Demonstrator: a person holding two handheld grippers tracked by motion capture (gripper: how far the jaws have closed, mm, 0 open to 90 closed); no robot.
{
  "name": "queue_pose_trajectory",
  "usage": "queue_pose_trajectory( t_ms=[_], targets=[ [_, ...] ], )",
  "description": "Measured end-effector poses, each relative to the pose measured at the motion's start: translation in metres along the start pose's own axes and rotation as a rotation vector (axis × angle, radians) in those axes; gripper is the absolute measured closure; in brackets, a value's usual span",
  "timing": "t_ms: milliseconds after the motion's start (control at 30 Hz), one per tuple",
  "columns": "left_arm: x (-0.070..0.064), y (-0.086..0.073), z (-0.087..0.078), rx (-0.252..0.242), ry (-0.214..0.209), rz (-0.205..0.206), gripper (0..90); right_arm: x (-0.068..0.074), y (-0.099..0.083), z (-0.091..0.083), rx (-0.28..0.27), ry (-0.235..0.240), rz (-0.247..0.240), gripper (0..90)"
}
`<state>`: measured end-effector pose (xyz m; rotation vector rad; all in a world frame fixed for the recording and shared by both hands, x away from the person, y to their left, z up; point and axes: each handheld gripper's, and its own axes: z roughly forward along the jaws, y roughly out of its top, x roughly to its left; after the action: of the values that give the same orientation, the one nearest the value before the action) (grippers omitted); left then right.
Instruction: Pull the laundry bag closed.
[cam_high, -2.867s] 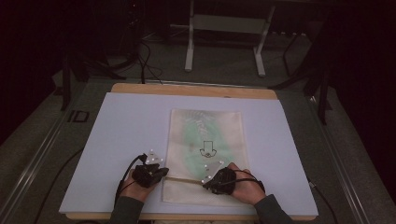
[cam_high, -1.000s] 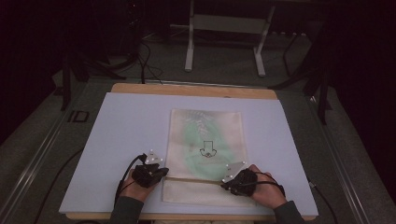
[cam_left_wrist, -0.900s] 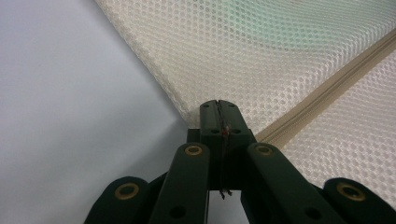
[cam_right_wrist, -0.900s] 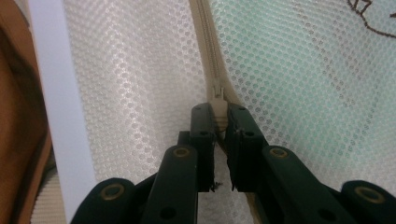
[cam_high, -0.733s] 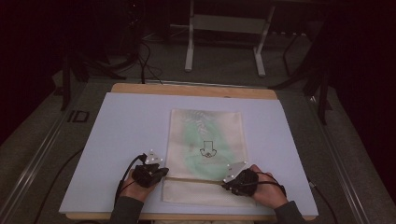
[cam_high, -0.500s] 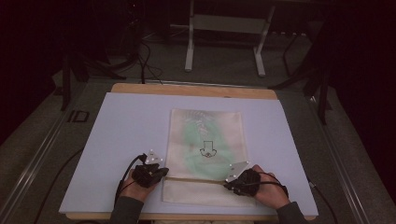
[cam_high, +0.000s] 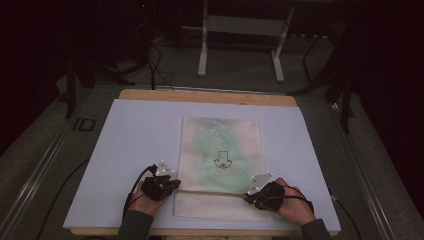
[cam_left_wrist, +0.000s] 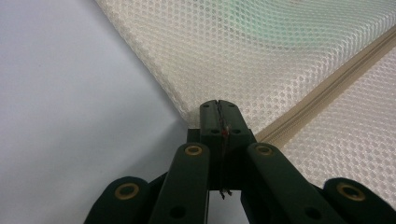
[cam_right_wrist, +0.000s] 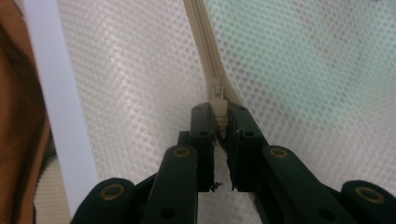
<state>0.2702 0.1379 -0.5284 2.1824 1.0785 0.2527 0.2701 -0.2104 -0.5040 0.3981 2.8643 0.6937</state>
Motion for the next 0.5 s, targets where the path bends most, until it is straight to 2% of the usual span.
queue_pose_trajectory(
  t_ms=[500],
  targets=[
    [0.0,0.0,0.0,0.001,-0.002,0.001,89.5,-0.005,-0.016,-0.009,-0.01,-0.009,0.043,82.3]
  ],
)
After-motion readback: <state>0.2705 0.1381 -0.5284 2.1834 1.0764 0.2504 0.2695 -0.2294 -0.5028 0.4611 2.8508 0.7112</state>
